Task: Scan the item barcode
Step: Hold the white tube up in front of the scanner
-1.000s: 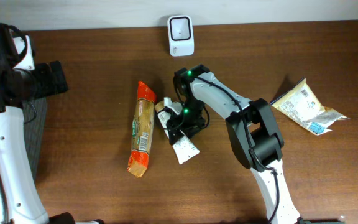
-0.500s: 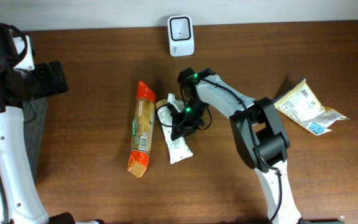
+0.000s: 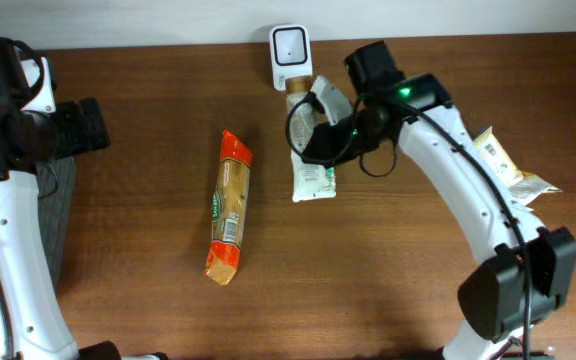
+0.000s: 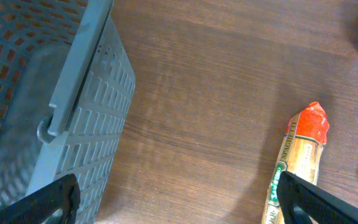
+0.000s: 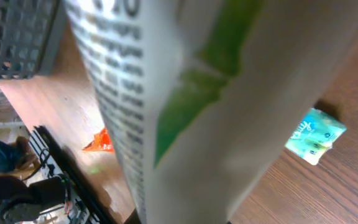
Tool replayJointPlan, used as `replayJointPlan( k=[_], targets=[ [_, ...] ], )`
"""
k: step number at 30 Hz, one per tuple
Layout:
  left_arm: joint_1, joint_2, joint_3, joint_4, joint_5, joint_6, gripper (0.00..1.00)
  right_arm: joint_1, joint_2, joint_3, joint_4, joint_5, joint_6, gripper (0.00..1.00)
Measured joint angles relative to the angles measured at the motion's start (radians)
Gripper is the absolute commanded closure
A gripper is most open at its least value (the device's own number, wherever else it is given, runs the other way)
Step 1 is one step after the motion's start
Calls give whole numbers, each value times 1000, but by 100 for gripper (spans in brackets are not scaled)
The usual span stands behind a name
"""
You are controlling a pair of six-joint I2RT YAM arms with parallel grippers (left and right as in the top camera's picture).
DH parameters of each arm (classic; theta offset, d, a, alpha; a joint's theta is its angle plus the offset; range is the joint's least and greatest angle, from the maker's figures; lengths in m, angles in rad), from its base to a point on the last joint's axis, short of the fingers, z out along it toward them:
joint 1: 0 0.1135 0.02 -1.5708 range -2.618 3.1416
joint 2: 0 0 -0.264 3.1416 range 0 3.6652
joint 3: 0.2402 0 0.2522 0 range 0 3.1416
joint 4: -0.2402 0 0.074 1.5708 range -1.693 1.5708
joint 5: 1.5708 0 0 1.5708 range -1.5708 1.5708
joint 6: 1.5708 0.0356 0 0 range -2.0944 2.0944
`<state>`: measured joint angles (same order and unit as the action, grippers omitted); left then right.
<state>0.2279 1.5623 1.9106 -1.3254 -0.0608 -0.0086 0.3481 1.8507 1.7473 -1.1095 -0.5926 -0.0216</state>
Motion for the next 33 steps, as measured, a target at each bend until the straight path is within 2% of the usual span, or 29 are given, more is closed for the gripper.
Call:
replayJointPlan(
  k=[8, 22, 25, 27, 28, 30, 33],
  targets=[
    [0, 0, 0, 0, 0, 0, 1, -16, -1, 0, 1, -56, 7, 96],
    [0, 0, 0, 0, 0, 0, 1, -16, -1, 0, 48, -20, 18, 96],
    [0, 0, 0, 0, 0, 0, 1, -16, 6, 90, 14, 192, 56, 96],
    [0, 0, 0, -1, 0, 0, 1, -14, 16, 321, 84, 499, 71, 96],
    [0, 0, 0, 0, 0, 0, 1, -11, 13, 350, 133, 584, 60, 96],
    [0, 0, 0, 0, 0, 0, 1, 8, 23, 383, 290, 830, -25, 96],
    [0, 0, 0, 0, 0, 0, 1, 43, 151, 383, 453, 1058, -231, 96]
  ],
)
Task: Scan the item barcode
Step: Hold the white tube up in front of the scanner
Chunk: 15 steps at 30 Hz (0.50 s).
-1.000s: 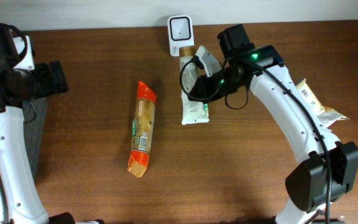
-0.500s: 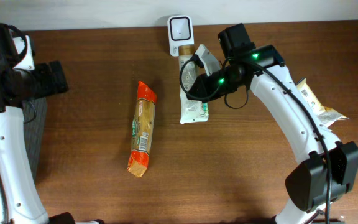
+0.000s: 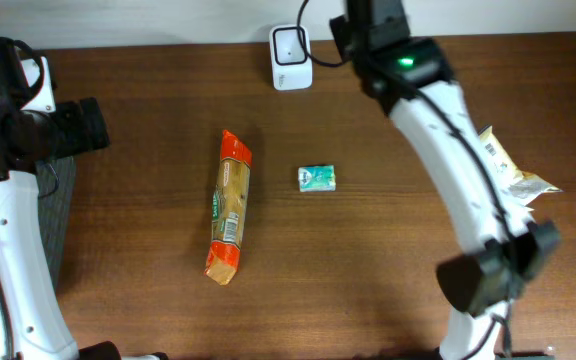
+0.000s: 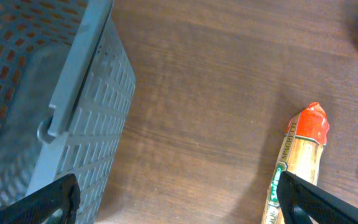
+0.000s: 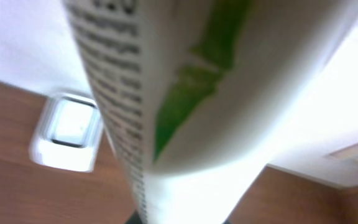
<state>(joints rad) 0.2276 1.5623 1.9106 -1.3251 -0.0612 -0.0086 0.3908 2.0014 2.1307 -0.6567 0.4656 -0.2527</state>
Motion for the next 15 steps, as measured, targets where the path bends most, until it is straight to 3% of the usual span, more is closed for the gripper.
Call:
replayJointPlan(
  k=[3, 8, 15],
  targets=[
    [0, 0, 0, -1, 0, 0, 1, 4, 172, -3, 114, 99, -250, 96],
    [0, 0, 0, -1, 0, 0, 1, 4, 405, -8, 468, 207, -625, 96],
    [0, 0, 0, -1, 0, 0, 1, 4, 536, -8, 557, 211, -768, 96]
  ],
)
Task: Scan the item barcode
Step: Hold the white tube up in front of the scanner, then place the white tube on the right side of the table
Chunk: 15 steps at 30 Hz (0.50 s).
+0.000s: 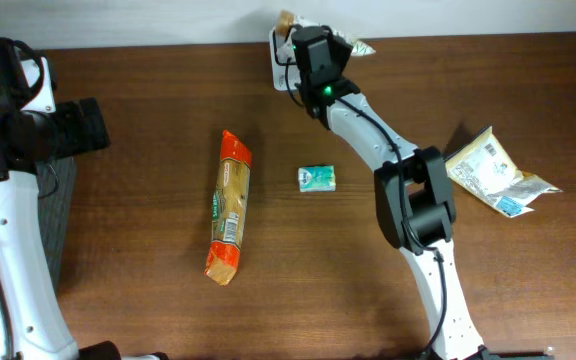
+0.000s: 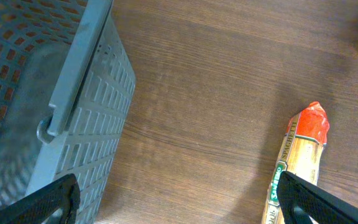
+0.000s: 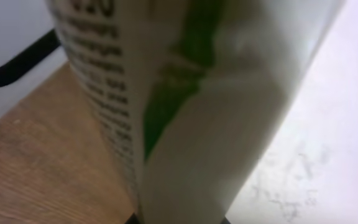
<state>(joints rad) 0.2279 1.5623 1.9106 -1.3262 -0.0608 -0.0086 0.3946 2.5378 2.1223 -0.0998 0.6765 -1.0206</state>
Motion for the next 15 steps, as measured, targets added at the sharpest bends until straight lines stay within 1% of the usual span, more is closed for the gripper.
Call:
replayJointPlan(
  k=[3, 15],
  targets=[
    [0, 0, 0, 0, 0, 0, 1, 2, 26, 0, -3, -6, -5, 96],
    [0, 0, 0, 0, 0, 0, 1, 35, 26, 0, 11, -7, -4, 96]
  ],
)
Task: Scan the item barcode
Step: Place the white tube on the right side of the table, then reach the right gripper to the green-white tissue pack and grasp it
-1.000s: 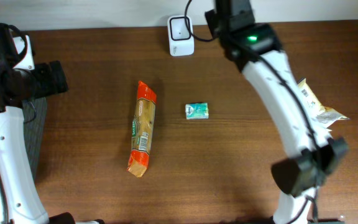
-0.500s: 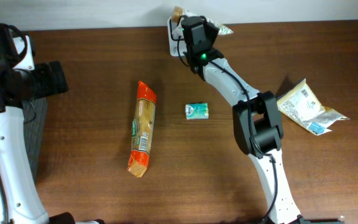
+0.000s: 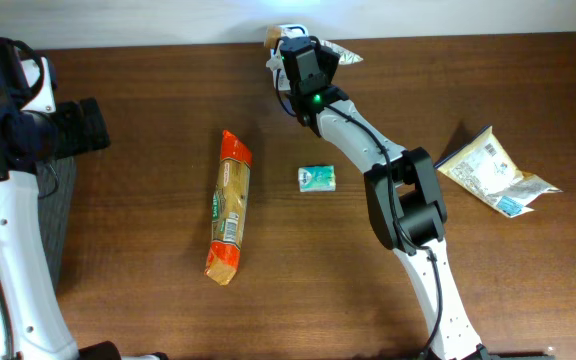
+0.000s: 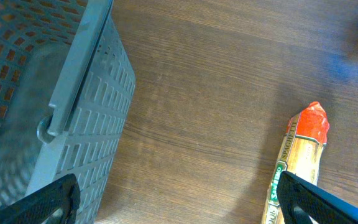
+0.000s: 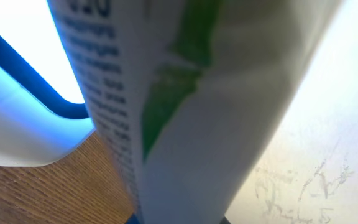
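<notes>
At the table's back edge, my right gripper [image 3: 304, 48] is shut on a white packet with a green stripe and black print [image 5: 185, 106], held right against the white scanner [image 5: 17, 149]. The scanner's window [image 5: 23, 50] glows blue-white. From overhead, the packet's ends [image 3: 340, 53] stick out beside the gripper, and a glow [image 3: 290, 27] marks the scanner. The packet hides my right fingers in the wrist view. My left gripper [image 4: 179, 202] hangs open at the left, over bare wood beside the basket.
A grey mesh basket [image 4: 36, 93] stands at the left edge. An orange spaghetti packet [image 3: 230, 205] lies mid-table, with a small teal packet [image 3: 317, 178] to its right. A crumpled white-and-yellow packet [image 3: 493, 168] lies at the far right.
My right gripper has shifted slightly left with the packet, closer to the scanner. The scanner's window now glows blue-white. The left arm has not moved.
My right gripper first held the white-and-green packet low over the table in front of the scanner. It was then higher and nearer the back wall, then at the scanner. Now the packet is against the lit window. My left gripper stayed open by the basket throughout.
</notes>
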Tool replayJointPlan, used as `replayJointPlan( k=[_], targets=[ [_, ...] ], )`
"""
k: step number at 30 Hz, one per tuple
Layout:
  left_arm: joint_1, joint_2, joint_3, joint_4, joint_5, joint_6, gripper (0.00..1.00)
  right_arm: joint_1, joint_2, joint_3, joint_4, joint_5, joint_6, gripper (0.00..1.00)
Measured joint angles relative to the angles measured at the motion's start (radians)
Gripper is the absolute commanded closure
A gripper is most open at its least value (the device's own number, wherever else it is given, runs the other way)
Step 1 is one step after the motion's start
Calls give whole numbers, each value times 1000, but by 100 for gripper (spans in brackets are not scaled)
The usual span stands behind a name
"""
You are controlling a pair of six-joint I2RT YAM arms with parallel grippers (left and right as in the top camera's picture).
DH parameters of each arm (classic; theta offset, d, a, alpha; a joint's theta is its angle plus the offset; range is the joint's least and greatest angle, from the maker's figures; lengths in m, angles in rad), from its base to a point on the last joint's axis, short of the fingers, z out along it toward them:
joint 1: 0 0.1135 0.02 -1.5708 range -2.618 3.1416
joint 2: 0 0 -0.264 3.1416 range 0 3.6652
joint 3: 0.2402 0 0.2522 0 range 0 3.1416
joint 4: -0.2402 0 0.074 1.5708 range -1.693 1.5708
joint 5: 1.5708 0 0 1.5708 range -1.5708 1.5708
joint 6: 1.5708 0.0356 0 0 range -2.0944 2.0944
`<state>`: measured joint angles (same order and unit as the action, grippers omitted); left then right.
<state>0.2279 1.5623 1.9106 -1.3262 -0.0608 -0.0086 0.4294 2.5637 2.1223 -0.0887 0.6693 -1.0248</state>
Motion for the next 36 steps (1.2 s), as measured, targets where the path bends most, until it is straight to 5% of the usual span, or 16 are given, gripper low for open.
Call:
replayJointPlan(
  k=[5, 14, 20, 23, 28, 33, 36],
  targets=[
    [0, 0, 0, -1, 0, 0, 1, 1, -21, 0, -79, -11, 113, 96],
    [0, 0, 0, 0, 0, 0, 1, 2, -528, 11, -835, -425, 694, 96],
    [0, 0, 0, -1, 0, 0, 1, -71, -618, -8, -1357, -470, 1082, 96],
    [0, 0, 0, -1, 0, 0, 1, -188, -612, -185, -1324, -470, 1206, 96],
    [0, 0, 0, -1, 0, 0, 1, -351, -588, -545, -1029, -473, 1284, 94],
    [0, 0, 0, 0, 0, 0, 1, -421, -584, -640, -953, -468, 1227, 42],
    [0, 0, 0, 0, 0, 0, 1, -434, -584, -639, -996, -441, 1210, 36]
  ],
)
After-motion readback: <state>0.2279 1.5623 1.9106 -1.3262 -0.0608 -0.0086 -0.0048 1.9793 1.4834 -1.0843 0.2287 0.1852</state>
